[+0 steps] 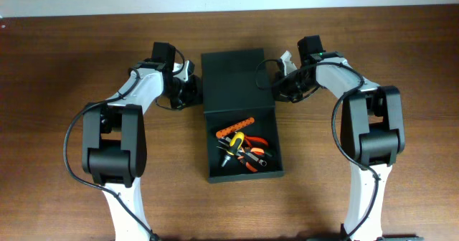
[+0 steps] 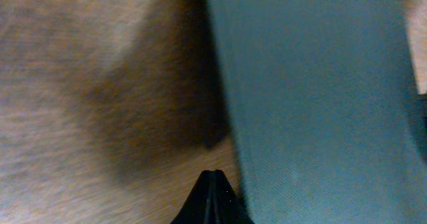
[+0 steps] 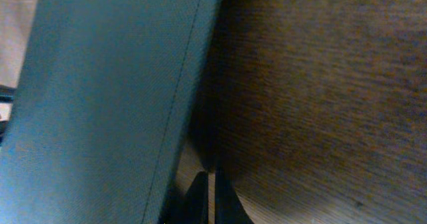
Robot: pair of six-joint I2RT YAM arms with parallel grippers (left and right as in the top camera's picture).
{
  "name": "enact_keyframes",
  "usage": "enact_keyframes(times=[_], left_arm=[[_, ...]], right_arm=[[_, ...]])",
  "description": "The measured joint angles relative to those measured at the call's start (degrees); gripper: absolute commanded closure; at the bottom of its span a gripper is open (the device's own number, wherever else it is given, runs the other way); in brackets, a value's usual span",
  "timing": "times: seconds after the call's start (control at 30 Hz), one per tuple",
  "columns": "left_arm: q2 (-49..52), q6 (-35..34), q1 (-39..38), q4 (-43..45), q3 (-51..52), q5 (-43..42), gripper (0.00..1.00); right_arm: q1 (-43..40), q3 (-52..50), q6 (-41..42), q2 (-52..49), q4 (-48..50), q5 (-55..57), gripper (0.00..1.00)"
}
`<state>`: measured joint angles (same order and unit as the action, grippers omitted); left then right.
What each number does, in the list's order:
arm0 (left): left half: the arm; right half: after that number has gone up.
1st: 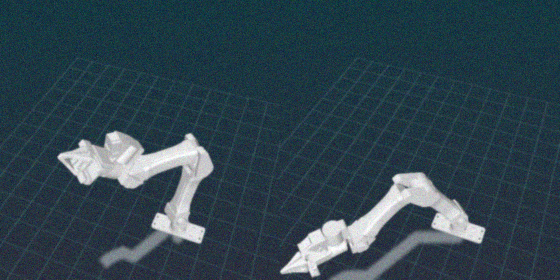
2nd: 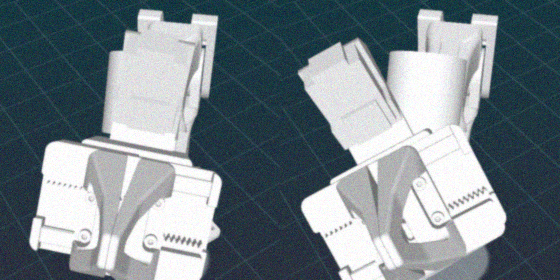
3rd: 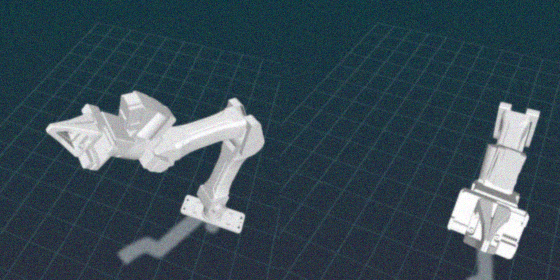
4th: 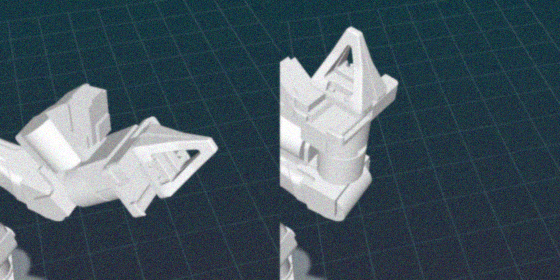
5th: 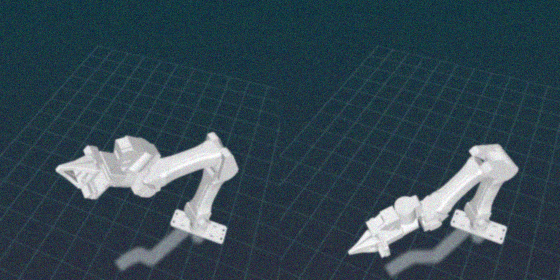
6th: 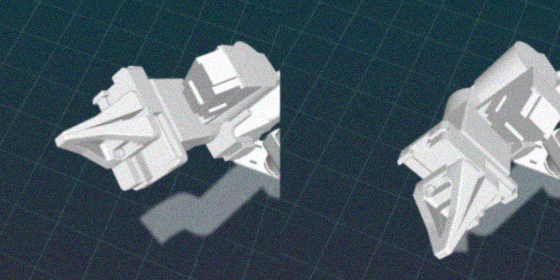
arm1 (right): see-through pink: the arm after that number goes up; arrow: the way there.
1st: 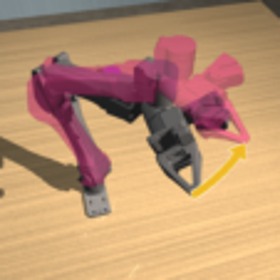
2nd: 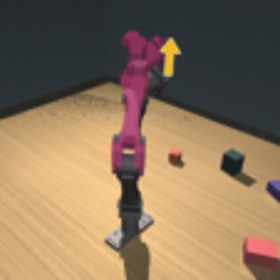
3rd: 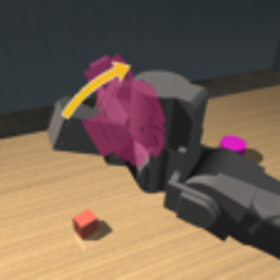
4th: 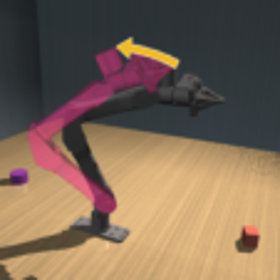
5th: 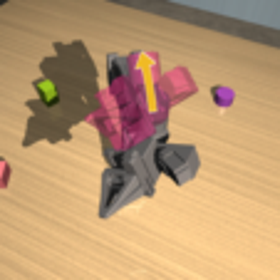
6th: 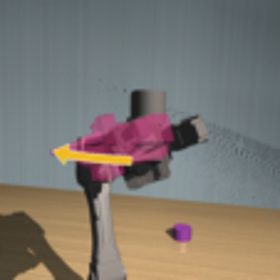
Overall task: Pack container
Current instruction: 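Grip the lid edges with both grippers and swing the lid upright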
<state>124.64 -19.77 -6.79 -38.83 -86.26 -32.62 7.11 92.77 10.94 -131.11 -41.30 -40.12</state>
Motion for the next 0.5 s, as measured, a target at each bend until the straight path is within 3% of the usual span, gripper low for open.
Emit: enact_keyframes(times=[0.5], left_arm=[[0.00, 0.24, 0.22, 4.46, 0.02, -3.50, 0.98]], right_arm=[[-1.55, 0.00, 0.85, 0.00, 2.82, -6.93, 0.96]])
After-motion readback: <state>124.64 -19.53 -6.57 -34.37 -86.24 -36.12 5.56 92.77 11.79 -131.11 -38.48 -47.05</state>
